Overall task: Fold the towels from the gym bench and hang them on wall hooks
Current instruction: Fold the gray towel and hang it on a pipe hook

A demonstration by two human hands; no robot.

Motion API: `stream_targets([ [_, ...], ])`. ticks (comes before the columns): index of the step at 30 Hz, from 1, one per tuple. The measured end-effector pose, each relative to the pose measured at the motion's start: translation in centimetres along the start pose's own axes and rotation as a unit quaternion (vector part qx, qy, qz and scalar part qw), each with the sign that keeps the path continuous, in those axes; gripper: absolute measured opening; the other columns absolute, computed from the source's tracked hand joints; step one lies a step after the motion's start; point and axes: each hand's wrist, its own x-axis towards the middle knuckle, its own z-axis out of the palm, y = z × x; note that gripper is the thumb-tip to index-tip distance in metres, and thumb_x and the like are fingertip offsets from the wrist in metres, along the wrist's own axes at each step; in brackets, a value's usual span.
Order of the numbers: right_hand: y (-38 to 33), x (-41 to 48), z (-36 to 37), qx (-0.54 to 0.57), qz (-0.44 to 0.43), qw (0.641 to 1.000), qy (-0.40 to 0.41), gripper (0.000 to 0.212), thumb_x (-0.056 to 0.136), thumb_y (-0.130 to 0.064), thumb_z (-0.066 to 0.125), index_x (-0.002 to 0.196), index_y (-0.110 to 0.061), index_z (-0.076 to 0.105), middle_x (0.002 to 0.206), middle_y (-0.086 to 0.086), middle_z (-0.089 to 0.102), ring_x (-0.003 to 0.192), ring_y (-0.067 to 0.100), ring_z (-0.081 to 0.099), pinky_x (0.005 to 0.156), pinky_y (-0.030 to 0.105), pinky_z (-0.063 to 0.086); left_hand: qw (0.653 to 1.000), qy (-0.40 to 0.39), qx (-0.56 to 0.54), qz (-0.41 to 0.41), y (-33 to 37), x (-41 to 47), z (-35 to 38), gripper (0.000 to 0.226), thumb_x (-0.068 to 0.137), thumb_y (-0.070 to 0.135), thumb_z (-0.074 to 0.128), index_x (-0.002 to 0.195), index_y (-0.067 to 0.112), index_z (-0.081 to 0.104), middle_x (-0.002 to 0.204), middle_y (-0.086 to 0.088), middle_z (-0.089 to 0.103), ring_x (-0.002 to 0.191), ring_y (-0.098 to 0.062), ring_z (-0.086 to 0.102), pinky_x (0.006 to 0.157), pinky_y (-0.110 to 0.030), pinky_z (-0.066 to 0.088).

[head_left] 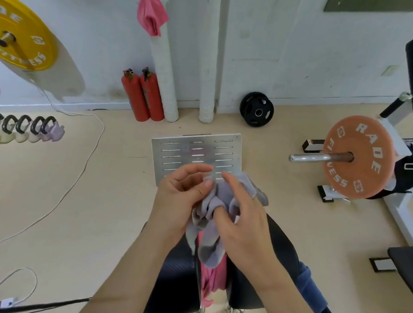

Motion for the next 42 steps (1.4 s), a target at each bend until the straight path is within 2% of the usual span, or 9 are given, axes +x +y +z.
stream_targets([
  [3,-0.9,0.3,-0.6,0.105,0.075,0.991,-0.030,0.056,0.096,-0.009,0.050,0.145,-0.031,0.032,0.092,-0.005,0.060,0.084,0.000,0.064,0.081,0.027,0.056,0.991,-0.004,0.128,0.042,1.2,-0.1,-0.3,0.028,0.083,0.000,0.066,0.084,0.026,0.075,0.081,-0.004,0.070,0.078,-0.010,0.065,0.069,-0.022,0.053],
  [7,-1.3,0.8,-1.1,0.038,0.046,0.997,-0.056,0.070,0.100,-0.016,0.044,0.152,-0.033,0.002,0.097,0.003,0.066,0.090,0.005,0.066,0.079,0.027,0.055,0.960,-0.037,0.268,0.066,2.3,-0.7,0.2,0.028,0.085,0.004,0.065,0.092,0.029,0.074,0.074,0.011,0.071,0.069,0.001,0.064,0.061,-0.012,0.048],
  [9,-1.7,1.0,-1.4,-0.020,0.013,0.997,-0.078,0.078,0.099,-0.016,0.045,0.148,-0.039,-0.012,0.078,-0.005,0.064,0.076,0.010,0.065,0.075,0.032,0.055,0.946,-0.048,0.309,0.083,2.4,-1.2,0.2,0.028,0.086,0.006,0.064,0.099,0.030,0.073,0.073,0.018,0.070,0.070,0.003,0.063,0.063,-0.011,0.046],
  [13,-2.1,1.4,-1.6,-0.078,-0.034,0.988,-0.125,0.086,0.098,-0.010,0.045,0.136,-0.047,-0.023,0.063,-0.014,0.053,0.063,0.011,0.058,0.066,0.030,0.051,0.959,-0.056,0.269,0.067,2.8,-1.7,-0.1,0.023,0.085,0.007,0.066,0.093,0.027,0.074,0.076,0.012,0.072,0.071,-0.002,0.066,0.062,-0.014,0.048],
  [17,-2.1,1.8,-1.6,-0.130,-0.017,0.980,-0.147,0.063,0.097,-0.020,0.045,0.149,-0.041,0.016,0.077,-0.016,0.057,0.069,0.004,0.056,0.070,0.027,0.050,0.952,-0.034,0.295,0.071,3.1,-1.7,-0.1,0.018,0.083,0.008,0.069,0.082,0.025,0.075,0.072,0.004,0.072,0.068,-0.013,0.068,0.060,-0.022,0.053],
  [21,-2.3,2.4,-2.4,-0.173,-0.070,0.981,-0.053,0.024,0.084,-0.025,0.066,0.108,-0.030,0.067,0.123,-0.016,0.056,0.118,0.002,0.046,0.096,0.015,0.034,0.927,-0.041,0.358,0.101,3.3,-1.1,-0.5,0.032,0.079,0.005,0.071,0.071,0.036,0.069,0.072,0.013,0.070,0.070,-0.005,0.065,0.065,-0.017,0.049],
  [27,-3.0,3.3,-4.3,0.011,0.008,0.996,-0.086,0.012,0.077,-0.012,0.074,0.074,-0.019,0.064,0.075,-0.002,0.068,0.075,0.010,0.064,0.063,0.014,0.045,0.943,-0.077,0.304,0.113,4.3,-0.7,0.4,0.035,0.077,-0.004,0.070,0.072,0.031,0.070,0.069,0.012,0.069,0.068,0.000,0.063,0.066,-0.012,0.048],
  [33,-3.4,4.1,-4.7,0.148,0.037,0.982,-0.109,0.009,0.083,-0.008,0.072,0.084,-0.018,0.075,0.078,0.006,0.071,0.066,0.021,0.061,0.062,0.029,0.052,0.995,-0.077,0.030,0.062,3.9,0.5,-0.6,0.023,0.075,-0.002,0.070,0.083,0.020,0.071,0.076,-0.003,0.064,0.076,-0.017,0.061,0.073,-0.032,0.053],
  [42,-5.0,4.2,-3.1,0.236,0.048,0.964,-0.110,0.016,0.086,0.001,0.065,0.088,-0.012,0.073,0.089,0.006,0.074,0.080,0.014,0.069,0.061,0.022,0.055,0.991,-0.047,-0.125,0.028,4.4,0.5,0.4,0.023,0.072,-0.006,0.060,0.090,0.009,0.064,0.073,-0.007,0.067,0.067,-0.017,0.066,0.062,-0.025,0.054],
])
